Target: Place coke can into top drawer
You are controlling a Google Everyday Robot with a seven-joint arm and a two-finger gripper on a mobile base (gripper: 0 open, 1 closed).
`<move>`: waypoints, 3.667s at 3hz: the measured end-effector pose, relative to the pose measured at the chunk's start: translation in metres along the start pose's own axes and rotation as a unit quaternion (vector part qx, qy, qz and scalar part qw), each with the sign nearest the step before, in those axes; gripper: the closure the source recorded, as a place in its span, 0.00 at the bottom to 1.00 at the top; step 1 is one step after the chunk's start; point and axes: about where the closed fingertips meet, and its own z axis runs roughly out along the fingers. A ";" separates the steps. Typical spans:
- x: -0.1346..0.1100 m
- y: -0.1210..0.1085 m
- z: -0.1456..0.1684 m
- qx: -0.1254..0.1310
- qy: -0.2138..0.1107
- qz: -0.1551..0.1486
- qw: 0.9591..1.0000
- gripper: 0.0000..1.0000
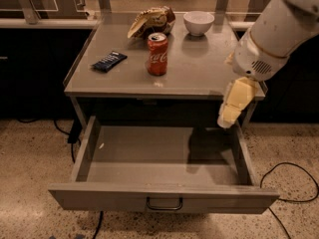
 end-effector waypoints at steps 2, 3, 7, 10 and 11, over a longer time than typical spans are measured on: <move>-0.042 -0.046 0.057 0.138 0.030 0.040 0.989 0.00; -0.046 -0.061 0.059 0.170 0.010 0.112 0.979 0.00; -0.052 -0.089 0.067 0.130 -0.135 0.187 0.964 0.00; -0.088 -0.107 0.065 0.135 -0.225 0.198 0.944 0.00; -0.097 -0.110 0.075 0.129 -0.240 0.209 0.939 0.00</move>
Offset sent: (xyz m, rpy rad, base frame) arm 0.0900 0.0531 -0.0518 -0.1616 -0.3003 -0.4373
